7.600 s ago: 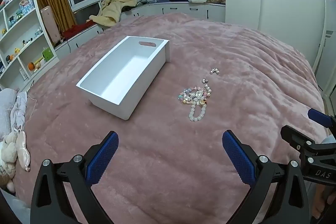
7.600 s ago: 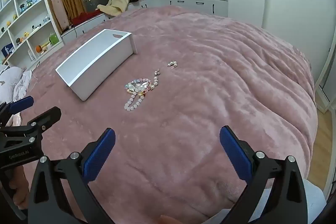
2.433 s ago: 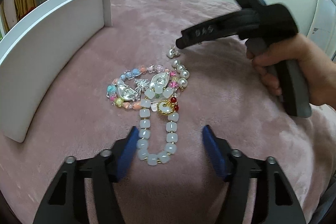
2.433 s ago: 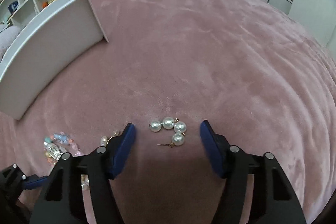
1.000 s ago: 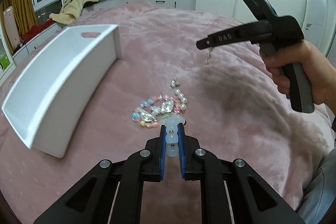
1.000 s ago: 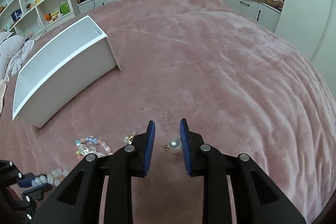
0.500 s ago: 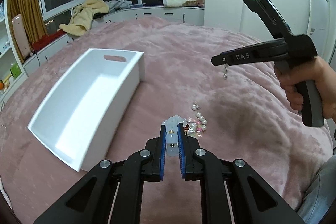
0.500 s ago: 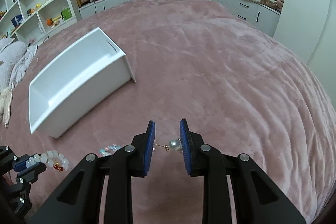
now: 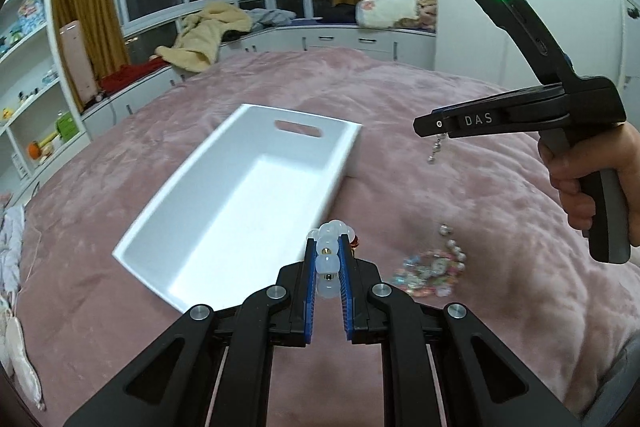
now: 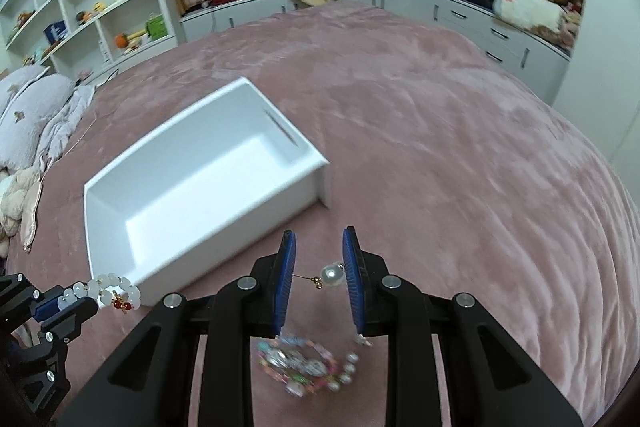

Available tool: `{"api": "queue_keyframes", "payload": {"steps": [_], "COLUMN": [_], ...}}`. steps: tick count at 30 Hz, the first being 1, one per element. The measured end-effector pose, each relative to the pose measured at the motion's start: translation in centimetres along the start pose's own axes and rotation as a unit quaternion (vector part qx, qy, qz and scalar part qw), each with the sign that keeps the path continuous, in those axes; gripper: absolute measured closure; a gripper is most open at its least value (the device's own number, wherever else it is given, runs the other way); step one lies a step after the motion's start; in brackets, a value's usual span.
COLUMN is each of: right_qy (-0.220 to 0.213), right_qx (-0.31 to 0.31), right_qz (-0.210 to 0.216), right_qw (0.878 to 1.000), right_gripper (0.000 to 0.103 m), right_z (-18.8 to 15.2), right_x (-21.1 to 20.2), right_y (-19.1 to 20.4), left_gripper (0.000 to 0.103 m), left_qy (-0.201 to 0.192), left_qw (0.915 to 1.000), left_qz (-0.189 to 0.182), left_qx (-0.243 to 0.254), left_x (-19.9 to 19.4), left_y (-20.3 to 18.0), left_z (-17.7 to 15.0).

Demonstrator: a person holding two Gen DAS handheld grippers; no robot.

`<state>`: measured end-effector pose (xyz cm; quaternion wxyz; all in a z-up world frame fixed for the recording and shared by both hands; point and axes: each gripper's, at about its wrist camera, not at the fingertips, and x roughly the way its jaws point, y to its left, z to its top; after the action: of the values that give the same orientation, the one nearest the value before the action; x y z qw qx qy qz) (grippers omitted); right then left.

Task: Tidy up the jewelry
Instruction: 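Carry the white bracelet in the left gripper and the pearl earring in the right gripper into the white bin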

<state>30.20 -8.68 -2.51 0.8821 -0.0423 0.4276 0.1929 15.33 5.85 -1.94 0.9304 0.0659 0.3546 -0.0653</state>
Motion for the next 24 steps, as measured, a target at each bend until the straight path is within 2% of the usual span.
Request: {"api": "queue_keyframes", "payload": {"steps": [5, 12, 20, 24], "right_qy": [0.005, 0.017, 0.054, 0.079], "right_qx": [-0.03, -0.042, -0.056, -0.037], "right_qz": [0.012, 0.047, 0.078, 0.096], "right_qw": [0.999, 0.998, 0.994, 0.992], "right_gripper": [0.078, 0.078, 0.078, 0.078], "right_z": [2.2, 4.4, 4.3, 4.6], "right_x": [1.8, 5.3, 9.8, 12.2], "right_y": [3.3, 7.4, 11.2, 11.8], "left_gripper": [0.088, 0.088, 0.088, 0.088], "left_qy": [0.0, 0.01, 0.034, 0.049], "left_qw": [0.9996, 0.9976, 0.9947, 0.9931], "left_qz": [0.025, 0.054, 0.073, 0.08], "left_qx": [-0.014, -0.042, -0.063, -0.071], "left_x": [0.3, 1.8, 4.7, 6.7], "left_y": [2.6, 5.7, 8.1, 9.0], "left_z": [0.3, 0.3, -0.6, -1.0]}}
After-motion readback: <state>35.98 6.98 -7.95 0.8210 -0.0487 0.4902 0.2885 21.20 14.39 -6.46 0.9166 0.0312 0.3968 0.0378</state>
